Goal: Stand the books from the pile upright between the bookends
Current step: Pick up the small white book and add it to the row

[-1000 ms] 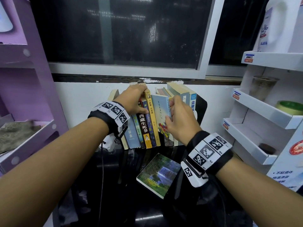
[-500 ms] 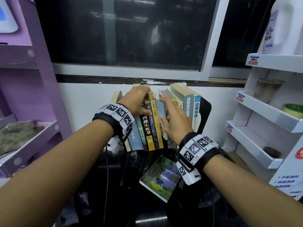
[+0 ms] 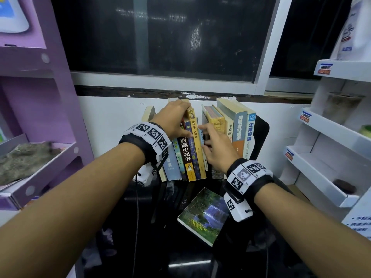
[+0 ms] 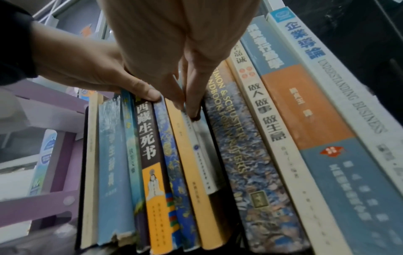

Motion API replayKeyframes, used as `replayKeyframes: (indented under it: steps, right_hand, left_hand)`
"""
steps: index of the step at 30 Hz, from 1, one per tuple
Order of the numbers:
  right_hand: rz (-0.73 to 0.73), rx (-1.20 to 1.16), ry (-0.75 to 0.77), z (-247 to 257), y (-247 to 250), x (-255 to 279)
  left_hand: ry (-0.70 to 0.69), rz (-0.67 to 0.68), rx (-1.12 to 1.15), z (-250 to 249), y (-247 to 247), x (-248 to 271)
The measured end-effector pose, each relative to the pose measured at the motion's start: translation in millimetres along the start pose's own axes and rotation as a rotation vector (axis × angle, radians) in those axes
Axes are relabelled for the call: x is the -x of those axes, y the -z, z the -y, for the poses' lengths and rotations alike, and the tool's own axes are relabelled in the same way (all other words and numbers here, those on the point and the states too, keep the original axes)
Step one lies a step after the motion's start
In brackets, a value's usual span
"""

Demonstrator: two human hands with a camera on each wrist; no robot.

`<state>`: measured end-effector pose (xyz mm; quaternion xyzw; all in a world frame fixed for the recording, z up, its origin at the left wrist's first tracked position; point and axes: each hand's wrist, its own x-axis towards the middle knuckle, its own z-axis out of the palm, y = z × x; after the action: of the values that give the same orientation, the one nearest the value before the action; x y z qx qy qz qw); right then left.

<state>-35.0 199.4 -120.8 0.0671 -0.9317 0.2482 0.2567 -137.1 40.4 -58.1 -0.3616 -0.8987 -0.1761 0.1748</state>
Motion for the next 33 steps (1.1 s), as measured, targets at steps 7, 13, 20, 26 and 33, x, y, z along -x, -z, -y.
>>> replayKeyframes:
  steps: [7,13,20,26,33]
  right_hand:
    - [0.036,0.162,0.021,-5.9,-3.4,-4.2]
    - [0.000,0.294,0.046,-11.2,-6.3,-7.2]
    - [0.023,0.300,0.053,-16.2,-8.8,-12.2]
    - [0.020,0.332,0.072,-17.2,-7.9,-11.2]
    - [-0.017,0.288,0.059,-13.5,-6.3,-10.3]
  left_hand:
    - [-0.002,-0.009,0.004,0.9,0.3,0.5]
    - [-0.008,-0.010,0.006,2.5,0.7,0.8]
    - [-0.009,-0.016,0.007,2.3,1.5,1.2]
    - [-0.005,-0.009,0.012,1.7,1.9,1.6]
    - [-0.010,0.003,-0.001,2.4,3.0,0.0]
